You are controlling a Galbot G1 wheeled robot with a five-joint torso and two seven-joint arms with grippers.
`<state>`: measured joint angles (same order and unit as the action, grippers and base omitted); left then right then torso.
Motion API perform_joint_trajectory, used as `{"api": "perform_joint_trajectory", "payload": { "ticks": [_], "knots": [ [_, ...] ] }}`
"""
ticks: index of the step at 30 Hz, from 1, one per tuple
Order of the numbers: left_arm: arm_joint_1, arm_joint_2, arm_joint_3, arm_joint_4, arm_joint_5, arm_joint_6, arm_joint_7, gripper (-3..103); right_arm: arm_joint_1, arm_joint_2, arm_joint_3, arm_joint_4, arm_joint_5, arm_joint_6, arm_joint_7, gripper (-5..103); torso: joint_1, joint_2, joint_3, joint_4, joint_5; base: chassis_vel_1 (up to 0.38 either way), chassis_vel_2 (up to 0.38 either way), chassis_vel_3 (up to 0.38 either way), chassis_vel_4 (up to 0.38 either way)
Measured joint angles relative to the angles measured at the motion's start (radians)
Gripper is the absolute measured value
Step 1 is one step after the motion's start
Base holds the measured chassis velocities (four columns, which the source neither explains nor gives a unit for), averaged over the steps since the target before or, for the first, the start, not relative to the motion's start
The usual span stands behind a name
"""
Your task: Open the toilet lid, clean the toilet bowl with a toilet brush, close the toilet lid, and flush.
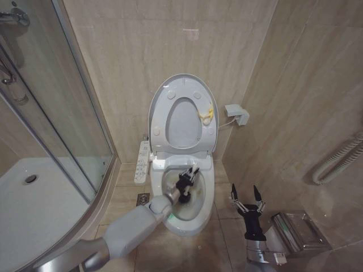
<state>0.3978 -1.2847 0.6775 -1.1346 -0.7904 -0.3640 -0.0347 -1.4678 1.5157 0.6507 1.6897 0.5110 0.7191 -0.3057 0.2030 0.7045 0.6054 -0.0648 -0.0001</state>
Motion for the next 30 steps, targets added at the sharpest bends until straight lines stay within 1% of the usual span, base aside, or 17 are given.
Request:
{"api": "perform_joint_trajectory", "payload": {
  "ticks": [3, 4, 6, 8, 10, 11, 12, 14, 15, 17, 19, 22, 24, 27, 28, 29, 30],
  "knots": [
    [0.006, -0.005, 0.013, 0.052, -0.007, -0.021, 0.014, 19, 0.004, 0.012, 0.006, -0.016, -0.005, -0.001, 0.000, 100, 0.000, 0.000, 0.000, 0.0004, 0.0000, 0.000, 0.000, 0.000, 0.000],
    [0.006, -0.005, 0.013, 0.052, -0.007, -0.021, 0.014, 19, 0.004, 0.012, 0.006, -0.016, -0.005, -0.001, 0.000, 100, 0.000, 0.000, 0.000, 0.0004, 0.0000, 0.000, 0.000, 0.000, 0.000],
    [0.021, -0.002, 0.016, 0.090, 0.003, -0.033, 0.022, 19, 0.009, 0.016, 0.009, -0.032, -0.008, -0.003, 0.000, 100, 0.000, 0.000, 0.000, 0.0013, 0.0000, 0.000, 0.000, 0.000, 0.000],
    [0.022, 0.001, 0.021, 0.091, 0.004, -0.035, 0.025, 19, 0.010, 0.016, 0.011, -0.038, -0.008, -0.003, 0.000, 100, 0.000, 0.000, 0.000, 0.0016, 0.0000, 0.000, 0.000, 0.000, 0.000],
    [0.012, 0.002, 0.036, 0.064, -0.006, -0.034, 0.025, 19, 0.010, 0.018, 0.016, -0.046, -0.009, -0.003, 0.000, 100, 0.000, 0.000, 0.000, 0.0019, 0.0002, 0.000, 0.000, 0.000, 0.000],
    [-0.003, 0.000, 0.044, 0.035, -0.016, -0.029, 0.025, 19, 0.011, 0.019, 0.020, -0.049, -0.009, -0.003, 0.000, 100, 0.000, 0.000, 0.000, 0.0018, 0.0002, 0.000, 0.000, 0.000, 0.000],
    [-0.003, 0.000, 0.044, 0.035, -0.016, -0.029, 0.025, 19, 0.011, 0.019, 0.020, -0.049, -0.009, -0.003, 0.000, 100, 0.000, 0.000, 0.000, 0.0018, 0.0002, 0.000, 0.000, 0.000, 0.000],
    [-0.060, -0.027, 0.056, -0.002, -0.027, -0.040, 0.025, 19, 0.009, 0.033, 0.024, -0.050, -0.009, -0.002, 0.001, 100, 0.000, 0.000, 0.000, -0.0002, 0.0000, 0.000, 0.000, 0.000, 0.000],
    [-0.070, -0.033, 0.061, 0.008, -0.026, -0.049, 0.027, 19, 0.008, 0.037, 0.024, -0.049, -0.012, -0.001, 0.001, 100, 0.000, 0.000, 0.000, -0.0005, 0.0001, 0.000, 0.000, 0.000, 0.000],
    [-0.073, -0.036, 0.065, 0.028, -0.022, -0.058, 0.030, 19, 0.006, 0.040, 0.024, -0.048, -0.014, -0.001, 0.001, 100, 0.000, 0.000, 0.000, -0.0006, 0.0002, 0.000, 0.000, 0.000, 0.000],
    [-0.051, -0.038, 0.067, 0.101, 0.004, -0.081, 0.042, 19, 0.002, 0.042, 0.023, -0.043, -0.016, 0.000, 0.001, 100, 0.000, 0.000, 0.000, 0.0010, 0.0003, 0.000, 0.000, 0.000, 0.000],
    [-0.029, -0.037, 0.066, 0.142, 0.021, -0.095, 0.048, 19, 0.000, 0.042, 0.024, -0.037, -0.016, 0.000, 0.001, 100, 0.000, 0.000, 0.000, 0.0016, -0.0002, 0.000, 0.000, 0.000, 0.000],
    [-0.023, -0.036, 0.068, 0.149, 0.028, -0.100, 0.049, 19, -0.001, 0.041, 0.026, -0.032, -0.016, 0.001, 0.001, 100, 0.000, 0.000, 0.000, 0.0018, 0.0000, 0.000, 0.000, 0.000, 0.000],
    [-0.035, -0.045, 0.071, 0.125, 0.024, -0.098, 0.045, 19, -0.004, 0.042, 0.029, -0.025, -0.015, 0.002, 0.001, 100, 0.000, 0.000, 0.000, 0.0015, 0.0002, 0.000, 0.000, 0.000, 0.000],
    [-0.053, -0.059, 0.071, 0.116, 0.021, -0.103, 0.042, 19, -0.005, 0.043, 0.029, -0.024, -0.015, 0.003, 0.001, 100, 0.000, 0.000, 0.000, 0.0010, 0.0001, 0.000, 0.000, 0.000, 0.000],
    [-0.070, -0.075, 0.069, 0.118, 0.019, -0.114, 0.041, 19, -0.006, 0.046, 0.029, -0.023, -0.015, 0.004, 0.001, 100, 0.000, 0.000, 0.000, 0.0000, 0.0000, 0.000, 0.000, 0.000, 0.000],
    [-0.070, -0.075, 0.069, 0.118, 0.019, -0.114, 0.041, 19, -0.006, 0.046, 0.029, -0.023, -0.015, 0.004, 0.001, 100, 0.000, 0.000, 0.000, 0.0000, 0.0000, 0.000, 0.000, 0.000, 0.000]
  ]
}}
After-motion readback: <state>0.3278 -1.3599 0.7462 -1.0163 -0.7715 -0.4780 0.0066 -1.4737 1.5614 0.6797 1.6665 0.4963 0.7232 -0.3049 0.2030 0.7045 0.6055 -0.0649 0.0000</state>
